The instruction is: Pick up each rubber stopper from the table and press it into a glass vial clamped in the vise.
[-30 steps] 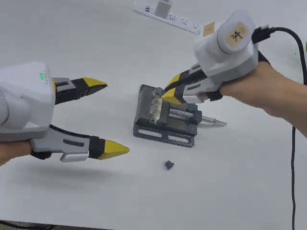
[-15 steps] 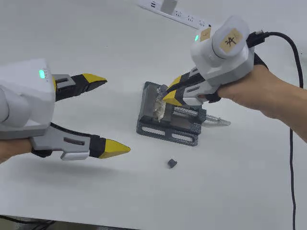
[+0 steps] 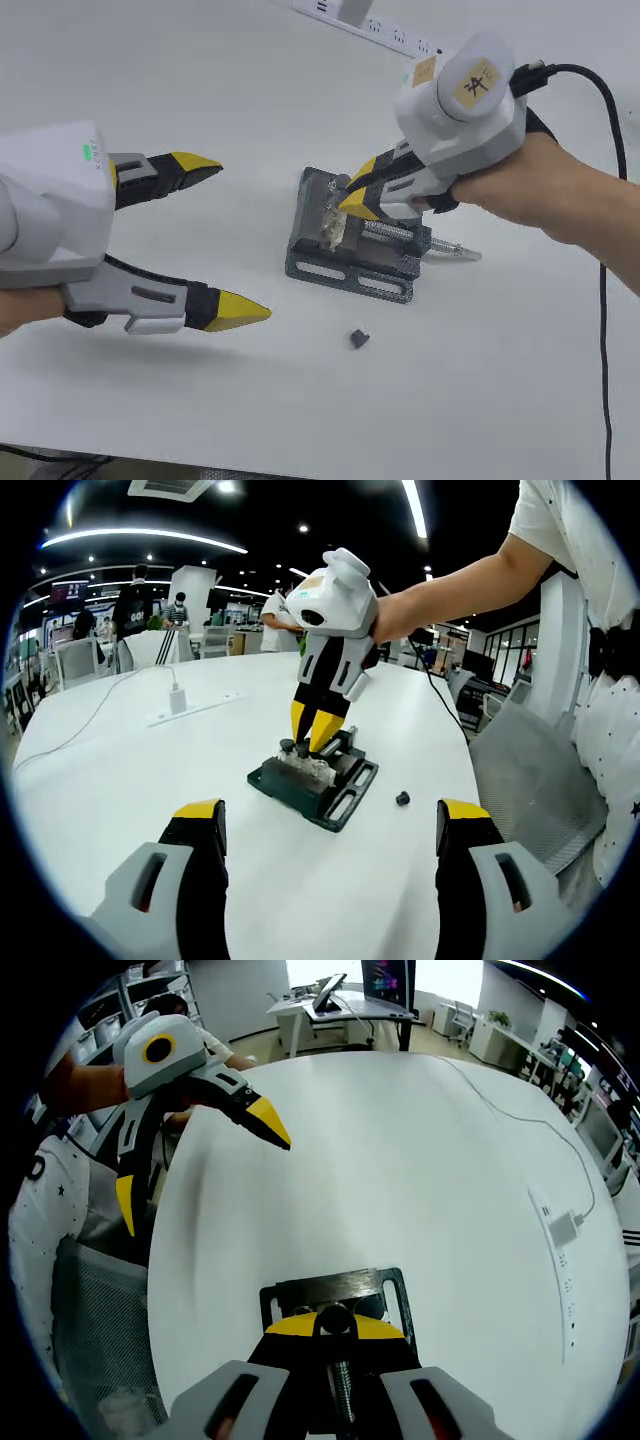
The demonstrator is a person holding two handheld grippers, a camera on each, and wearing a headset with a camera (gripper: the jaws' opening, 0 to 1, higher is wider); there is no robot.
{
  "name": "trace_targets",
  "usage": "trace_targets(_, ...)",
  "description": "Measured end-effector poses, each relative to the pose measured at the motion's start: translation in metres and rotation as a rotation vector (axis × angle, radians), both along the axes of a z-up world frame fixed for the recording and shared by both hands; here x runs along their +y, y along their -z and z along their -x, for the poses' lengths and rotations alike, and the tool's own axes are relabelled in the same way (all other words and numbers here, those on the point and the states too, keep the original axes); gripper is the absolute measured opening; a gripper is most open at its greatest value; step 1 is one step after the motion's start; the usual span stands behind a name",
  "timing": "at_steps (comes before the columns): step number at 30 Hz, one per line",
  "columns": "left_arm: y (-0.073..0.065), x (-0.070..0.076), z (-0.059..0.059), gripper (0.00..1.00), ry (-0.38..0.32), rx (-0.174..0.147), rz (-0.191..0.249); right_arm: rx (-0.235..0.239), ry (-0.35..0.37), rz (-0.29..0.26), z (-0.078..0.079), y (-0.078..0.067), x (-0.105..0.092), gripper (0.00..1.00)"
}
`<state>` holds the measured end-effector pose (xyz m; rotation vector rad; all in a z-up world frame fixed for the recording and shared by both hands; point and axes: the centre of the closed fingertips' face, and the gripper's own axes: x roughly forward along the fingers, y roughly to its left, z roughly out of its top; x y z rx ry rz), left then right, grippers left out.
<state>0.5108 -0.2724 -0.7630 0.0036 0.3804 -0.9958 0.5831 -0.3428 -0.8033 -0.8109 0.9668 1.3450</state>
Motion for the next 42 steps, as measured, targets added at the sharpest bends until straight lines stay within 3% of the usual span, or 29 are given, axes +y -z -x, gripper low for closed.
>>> trace_targets(21, -0.0004, -0.0001, -0.0014, 0.84, -0.002, 0.001, 0.012, -0.006, -0.011, 0.018, -0.0005, 0.0012, 0.0004, 0.06)
trace_targets(42, -0.0013, -0.0021, -0.0051, 0.82, 0.000, 0.002, 0.025, -0.024, -0.016, 0.089, -0.0053, 0.0051, 0.0015, 0.05)
